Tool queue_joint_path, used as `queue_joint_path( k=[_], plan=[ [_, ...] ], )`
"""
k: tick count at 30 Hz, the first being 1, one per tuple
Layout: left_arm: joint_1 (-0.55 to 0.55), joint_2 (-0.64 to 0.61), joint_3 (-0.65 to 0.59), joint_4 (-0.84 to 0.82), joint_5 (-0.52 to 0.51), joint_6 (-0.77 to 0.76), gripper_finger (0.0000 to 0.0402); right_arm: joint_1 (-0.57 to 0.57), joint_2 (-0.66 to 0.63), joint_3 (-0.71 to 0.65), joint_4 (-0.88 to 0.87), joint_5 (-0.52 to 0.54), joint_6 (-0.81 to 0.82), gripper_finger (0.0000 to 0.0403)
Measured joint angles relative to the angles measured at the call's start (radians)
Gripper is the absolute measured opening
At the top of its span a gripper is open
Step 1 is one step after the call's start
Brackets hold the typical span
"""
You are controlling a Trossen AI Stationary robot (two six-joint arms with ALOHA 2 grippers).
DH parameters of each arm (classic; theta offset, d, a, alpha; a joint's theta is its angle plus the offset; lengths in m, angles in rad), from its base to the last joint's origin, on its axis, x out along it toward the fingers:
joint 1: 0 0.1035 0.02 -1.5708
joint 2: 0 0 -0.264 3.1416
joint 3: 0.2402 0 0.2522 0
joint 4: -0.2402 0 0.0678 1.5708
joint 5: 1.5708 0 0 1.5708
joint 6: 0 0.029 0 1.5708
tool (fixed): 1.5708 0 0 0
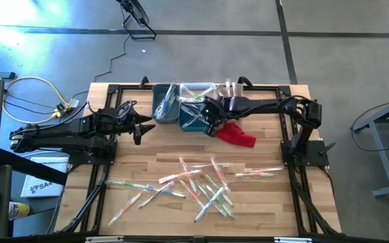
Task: Pick & Place Toothbrushes
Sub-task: Put the right purple toothbrush into the blue bin, then put the orange toothbrush into the white bin
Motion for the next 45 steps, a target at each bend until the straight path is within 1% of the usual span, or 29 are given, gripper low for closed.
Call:
queue_joint_path(
  k=[5,9,17,24,27,35,39,42,45],
  plan=[
    [0.0,0.0,0.0,0.001,0.0,-0.003,0.0206,-0.014,0.009,0.001,0.027,-0.063,-0.115,0.0008],
    [0.0,0.0,0.0,0.001,0.0,-0.024,0.0206,-0.014,0.026,0.001,0.039,-0.064,-0.199,0.0008],
    [0.0,0.0,0.0,0.0,0.0,-0.036,0.0206,-0.034,0.077,0.0,0.078,-0.066,-0.279,0.0008],
    [0.0,0.0,0.0,0.0,0.0,-0.049,0.0206,-0.059,0.08,0.0,0.081,-0.064,-0.314,0.0008],
    [0.0,0.0,0.0,0.0,0.0,-0.049,0.0206,-0.067,0.08,0.0,0.081,-0.064,-0.314,0.0027],
    [0.0,0.0,0.0,-0.001,0.0,-0.049,0.0206,-0.065,0.08,0.0,0.074,-0.064,-0.314,0.0105],
    [0.0,0.0,0.0,-0.001,0.0,-0.049,0.0206,-0.063,0.078,0.0,0.073,-0.059,-0.307,0.0137],
    [0.0,0.0,0.0,-0.001,0.0,-0.049,0.0206,-0.057,0.071,0.001,0.07,-0.032,-0.302,0.0144],
    [0.0,0.0,0.0,-0.001,0.0,-0.049,0.0206,-0.05,0.046,0.001,0.061,-0.009,-0.265,0.0137]
  ],
)
